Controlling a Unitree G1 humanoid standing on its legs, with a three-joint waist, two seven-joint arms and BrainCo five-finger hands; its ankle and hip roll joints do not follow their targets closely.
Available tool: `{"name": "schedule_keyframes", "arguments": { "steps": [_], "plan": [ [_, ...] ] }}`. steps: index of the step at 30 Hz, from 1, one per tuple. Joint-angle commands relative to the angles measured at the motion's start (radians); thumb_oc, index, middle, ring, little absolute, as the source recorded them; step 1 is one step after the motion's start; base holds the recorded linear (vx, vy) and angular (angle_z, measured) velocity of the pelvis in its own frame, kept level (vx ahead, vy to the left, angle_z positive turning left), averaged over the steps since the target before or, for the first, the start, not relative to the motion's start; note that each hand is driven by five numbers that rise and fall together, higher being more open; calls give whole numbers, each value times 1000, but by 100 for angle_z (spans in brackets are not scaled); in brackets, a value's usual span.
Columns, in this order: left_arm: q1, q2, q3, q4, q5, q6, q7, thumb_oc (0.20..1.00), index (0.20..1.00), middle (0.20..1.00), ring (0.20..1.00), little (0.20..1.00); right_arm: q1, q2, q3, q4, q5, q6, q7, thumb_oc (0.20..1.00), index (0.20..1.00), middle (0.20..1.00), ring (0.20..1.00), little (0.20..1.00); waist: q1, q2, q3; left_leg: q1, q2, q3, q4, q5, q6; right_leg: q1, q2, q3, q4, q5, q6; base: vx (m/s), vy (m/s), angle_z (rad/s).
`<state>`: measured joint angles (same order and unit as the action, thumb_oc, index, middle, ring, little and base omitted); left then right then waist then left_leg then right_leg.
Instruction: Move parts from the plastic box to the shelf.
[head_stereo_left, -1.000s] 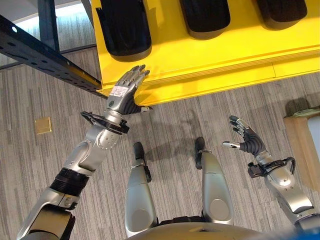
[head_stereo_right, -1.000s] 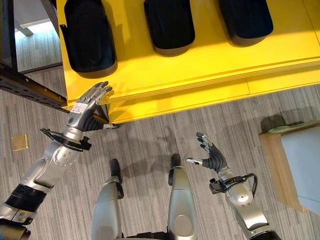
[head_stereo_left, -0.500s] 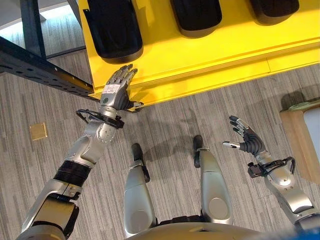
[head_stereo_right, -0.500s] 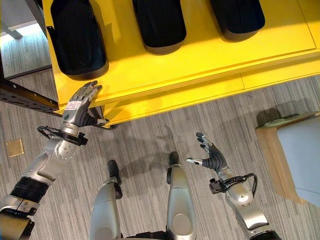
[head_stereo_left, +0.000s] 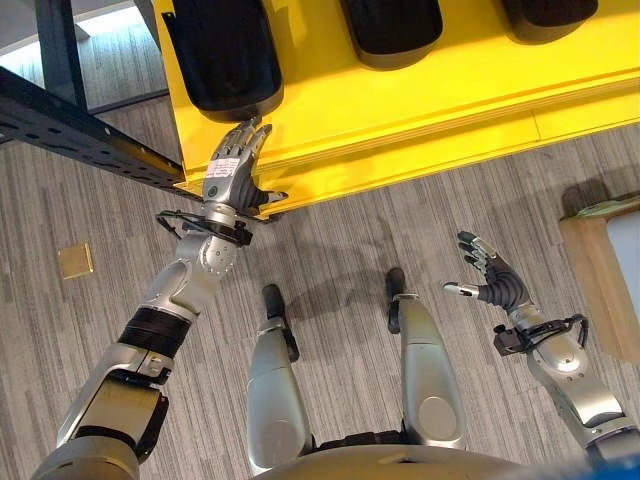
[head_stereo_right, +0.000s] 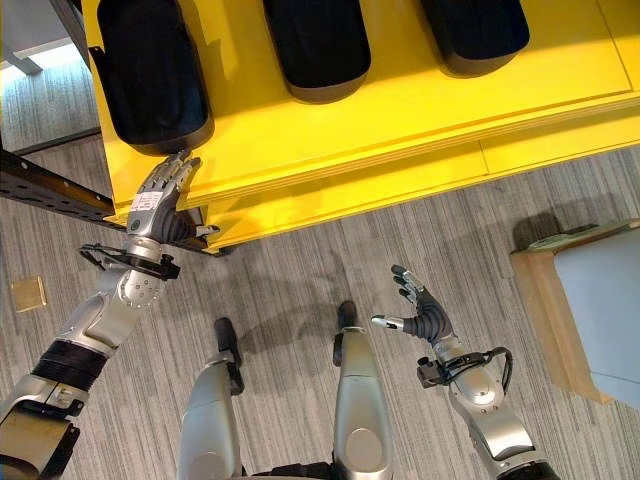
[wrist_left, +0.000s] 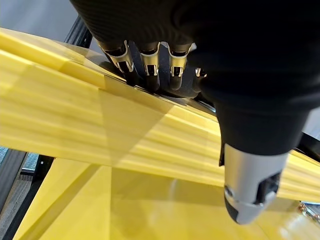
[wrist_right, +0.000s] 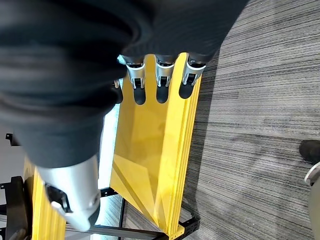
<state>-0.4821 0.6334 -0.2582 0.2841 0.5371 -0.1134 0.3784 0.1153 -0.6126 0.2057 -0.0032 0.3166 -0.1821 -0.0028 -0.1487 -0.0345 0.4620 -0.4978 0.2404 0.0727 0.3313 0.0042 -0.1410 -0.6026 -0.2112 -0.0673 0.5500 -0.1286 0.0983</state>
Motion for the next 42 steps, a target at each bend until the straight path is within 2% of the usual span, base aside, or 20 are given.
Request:
{"name": "schedule_keyframes", "arguments": {
  "steps": [1,9,25,36,42],
  "plan": [
    [-8,-4,-9,79,-39,25,4,1000,1000,1000,1000,1000,13,10,-27,-30,22,-37,5,1000,1000,1000,1000,1000,-11,-24,-38,0,62,-61,73,-86,-44,29,-81,52,-101,109,70,0,0,0],
    [-111,28,-27,200,-70,51,21,1000,1000,1000,1000,1000,31,-4,-18,-33,35,-36,22,1000,1000,1000,1000,1000,-24,-24,-50,-10,69,-61,82,-83,-51,23,-74,55,-94,110,71,-4,0,-1],
    [-199,82,-29,255,-97,63,40,1000,1000,1000,1000,1000,38,-12,-11,-34,51,-34,40,1000,1000,1000,1000,1000,-30,-21,-59,-16,72,-61,81,-79,-55,18,-71,57,-99,115,76,0,1,0],
    [-165,37,-55,191,-97,39,7,1000,1000,1000,1000,1000,31,-11,-14,-29,52,-32,32,1000,1000,1000,1000,1000,-28,-22,-59,-20,70,-63,81,-79,-52,22,-71,57,-105,118,74,0,0,0],
    [2,-46,-70,35,-165,-22,-99,1000,1000,1000,1000,1000,8,8,-22,-16,43,-25,20,1000,1000,1000,1000,1000,-14,-19,-52,-14,68,-63,84,-82,-47,30,-73,60,-105,117,71,0,0,0]
  ]
}}
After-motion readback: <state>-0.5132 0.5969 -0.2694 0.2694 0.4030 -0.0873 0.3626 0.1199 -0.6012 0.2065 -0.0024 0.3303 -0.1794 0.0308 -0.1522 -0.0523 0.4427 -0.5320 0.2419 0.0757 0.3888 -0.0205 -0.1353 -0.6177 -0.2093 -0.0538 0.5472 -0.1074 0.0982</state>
